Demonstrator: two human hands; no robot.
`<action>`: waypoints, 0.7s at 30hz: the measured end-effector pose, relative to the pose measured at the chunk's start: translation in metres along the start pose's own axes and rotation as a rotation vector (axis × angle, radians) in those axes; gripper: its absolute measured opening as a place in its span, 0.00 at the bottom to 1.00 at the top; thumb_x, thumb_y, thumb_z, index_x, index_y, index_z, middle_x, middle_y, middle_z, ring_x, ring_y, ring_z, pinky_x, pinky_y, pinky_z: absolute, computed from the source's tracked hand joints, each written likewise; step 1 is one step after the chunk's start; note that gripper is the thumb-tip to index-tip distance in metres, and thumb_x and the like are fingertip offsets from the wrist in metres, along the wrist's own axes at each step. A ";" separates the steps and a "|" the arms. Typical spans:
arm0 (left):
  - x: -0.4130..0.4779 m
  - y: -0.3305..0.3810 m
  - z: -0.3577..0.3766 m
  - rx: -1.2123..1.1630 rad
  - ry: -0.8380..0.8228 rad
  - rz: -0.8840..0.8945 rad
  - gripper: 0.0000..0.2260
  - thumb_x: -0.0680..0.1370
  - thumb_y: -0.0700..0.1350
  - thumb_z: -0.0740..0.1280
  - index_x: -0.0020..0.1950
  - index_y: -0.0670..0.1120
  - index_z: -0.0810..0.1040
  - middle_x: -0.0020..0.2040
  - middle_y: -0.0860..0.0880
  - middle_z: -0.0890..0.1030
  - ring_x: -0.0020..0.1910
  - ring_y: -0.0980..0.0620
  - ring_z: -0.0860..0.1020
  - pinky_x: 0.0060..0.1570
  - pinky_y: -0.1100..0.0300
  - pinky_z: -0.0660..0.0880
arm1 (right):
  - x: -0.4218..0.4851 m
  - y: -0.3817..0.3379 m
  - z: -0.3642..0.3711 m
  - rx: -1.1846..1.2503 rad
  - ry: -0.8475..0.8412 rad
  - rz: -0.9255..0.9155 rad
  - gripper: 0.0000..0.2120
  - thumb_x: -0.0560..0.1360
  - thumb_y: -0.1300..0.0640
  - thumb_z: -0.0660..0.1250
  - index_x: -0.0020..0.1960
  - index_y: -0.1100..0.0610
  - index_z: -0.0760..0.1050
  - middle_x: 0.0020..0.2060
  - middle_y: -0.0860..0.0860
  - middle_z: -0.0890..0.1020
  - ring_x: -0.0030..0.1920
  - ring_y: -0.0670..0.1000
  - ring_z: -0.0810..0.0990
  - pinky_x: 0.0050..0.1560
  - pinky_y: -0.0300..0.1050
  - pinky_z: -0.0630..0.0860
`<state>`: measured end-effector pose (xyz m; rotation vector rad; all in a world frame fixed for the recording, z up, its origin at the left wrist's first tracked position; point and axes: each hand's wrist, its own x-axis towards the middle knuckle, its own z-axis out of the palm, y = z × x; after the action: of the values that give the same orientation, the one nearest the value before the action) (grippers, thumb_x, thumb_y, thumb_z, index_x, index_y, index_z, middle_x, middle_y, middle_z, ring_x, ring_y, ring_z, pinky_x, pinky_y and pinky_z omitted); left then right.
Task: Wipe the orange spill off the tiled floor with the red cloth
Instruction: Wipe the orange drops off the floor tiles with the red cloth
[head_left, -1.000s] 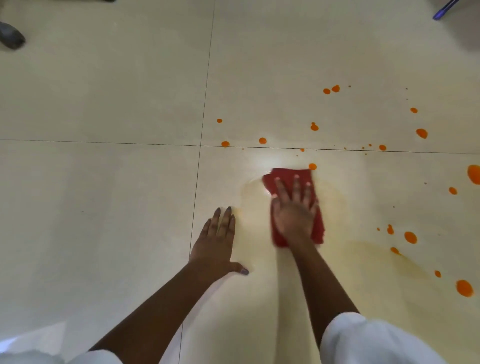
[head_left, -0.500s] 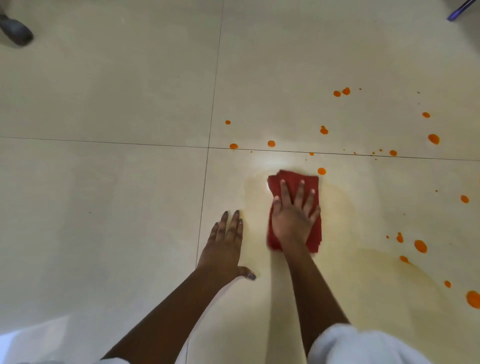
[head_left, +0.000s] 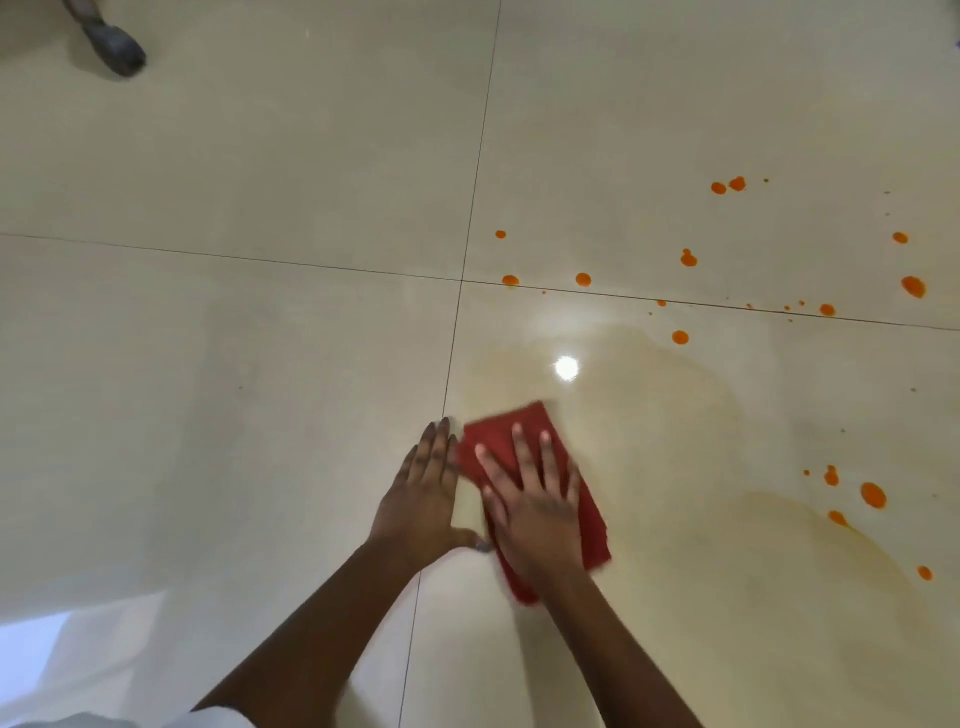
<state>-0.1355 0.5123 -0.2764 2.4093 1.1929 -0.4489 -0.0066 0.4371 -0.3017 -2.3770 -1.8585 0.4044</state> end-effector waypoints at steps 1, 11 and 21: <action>-0.002 0.001 0.001 -0.005 -0.007 -0.003 0.57 0.67 0.71 0.64 0.74 0.39 0.32 0.70 0.45 0.26 0.71 0.48 0.28 0.75 0.54 0.37 | -0.025 0.014 0.000 -0.013 -0.001 -0.014 0.24 0.77 0.44 0.51 0.73 0.39 0.55 0.74 0.51 0.60 0.73 0.60 0.59 0.67 0.63 0.56; 0.003 0.005 0.000 0.063 -0.027 0.005 0.58 0.66 0.71 0.64 0.74 0.38 0.33 0.74 0.41 0.29 0.72 0.46 0.29 0.71 0.54 0.33 | 0.024 0.019 -0.008 -0.023 -0.025 0.090 0.24 0.77 0.44 0.46 0.73 0.38 0.52 0.76 0.52 0.53 0.75 0.60 0.50 0.70 0.63 0.48; 0.041 0.031 -0.022 0.343 -0.151 0.321 0.60 0.63 0.63 0.74 0.76 0.41 0.34 0.73 0.43 0.28 0.74 0.44 0.31 0.72 0.51 0.36 | 0.040 0.121 -0.039 0.063 0.010 0.504 0.24 0.80 0.43 0.45 0.74 0.38 0.43 0.77 0.51 0.44 0.75 0.58 0.39 0.71 0.63 0.41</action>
<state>-0.0841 0.5333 -0.2696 2.7307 0.6904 -0.7656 0.1261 0.4485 -0.2986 -2.7736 -1.1979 0.4763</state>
